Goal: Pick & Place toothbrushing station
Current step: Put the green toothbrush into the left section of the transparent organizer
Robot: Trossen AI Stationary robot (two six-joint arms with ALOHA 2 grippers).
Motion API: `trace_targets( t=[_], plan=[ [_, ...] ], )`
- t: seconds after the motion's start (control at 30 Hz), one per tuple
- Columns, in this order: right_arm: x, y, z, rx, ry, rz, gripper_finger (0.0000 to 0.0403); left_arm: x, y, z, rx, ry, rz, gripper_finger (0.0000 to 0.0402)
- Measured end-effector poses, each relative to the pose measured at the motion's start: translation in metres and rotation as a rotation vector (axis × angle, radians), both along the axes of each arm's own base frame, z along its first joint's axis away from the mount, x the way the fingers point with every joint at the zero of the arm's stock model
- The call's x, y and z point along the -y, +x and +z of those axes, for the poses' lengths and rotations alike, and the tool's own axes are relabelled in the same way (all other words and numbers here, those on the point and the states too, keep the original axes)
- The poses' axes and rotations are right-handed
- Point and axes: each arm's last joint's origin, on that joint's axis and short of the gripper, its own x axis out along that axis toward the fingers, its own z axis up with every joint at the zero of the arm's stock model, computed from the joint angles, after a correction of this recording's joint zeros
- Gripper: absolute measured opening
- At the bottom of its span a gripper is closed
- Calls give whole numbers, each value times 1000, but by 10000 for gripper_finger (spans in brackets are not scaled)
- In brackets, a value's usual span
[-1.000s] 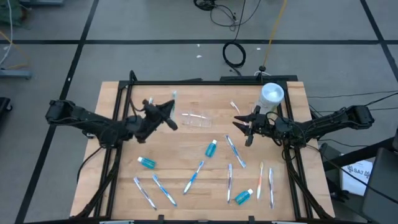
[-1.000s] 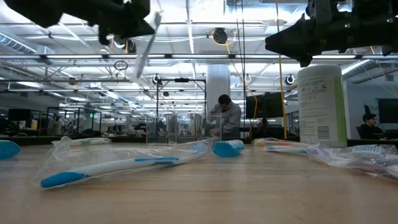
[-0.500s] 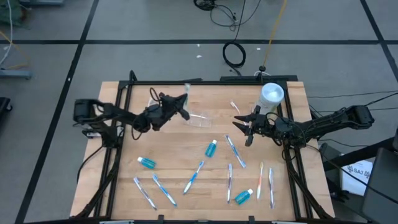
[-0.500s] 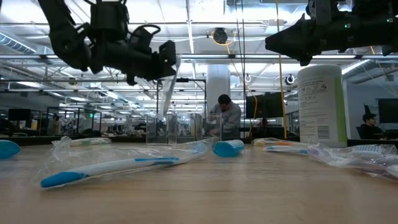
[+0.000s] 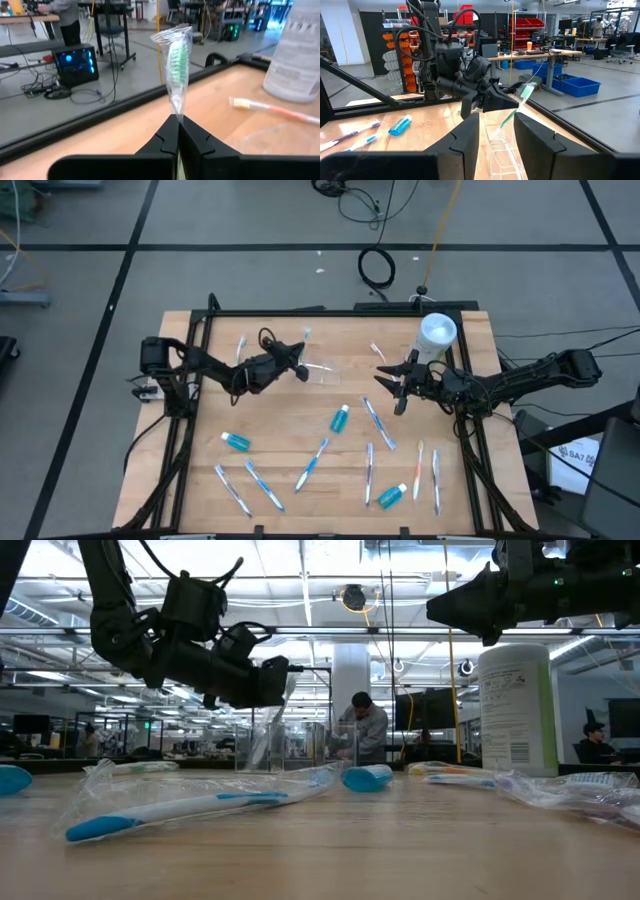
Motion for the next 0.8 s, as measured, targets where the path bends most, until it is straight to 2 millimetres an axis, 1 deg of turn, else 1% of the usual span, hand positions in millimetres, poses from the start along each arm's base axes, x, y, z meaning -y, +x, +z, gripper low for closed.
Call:
trace_targets(
  t=[0.17, 0.33, 0.43, 0.53, 0.8],
  plan=[
    [0, 0, 0, 0, 0, 0, 114, 0, -1, -4, -52, -3, -2, 14],
    [0, 0, 0, 0, 0, 0, 114, 0, -1, -4, -52, -7, 0, 12],
    [0, 0, 0, 0, 0, 0, 114, 0, -1, -4, -56, -4, -1, 21],
    [0, 0, 0, 0, 0, 0, 114, 0, -1, -5, -61, -2, -1, 44],
    [0, 0, 0, 0, 0, 4, 114, 2, -1, -5, -47, -11, 44, 132]
  ],
)
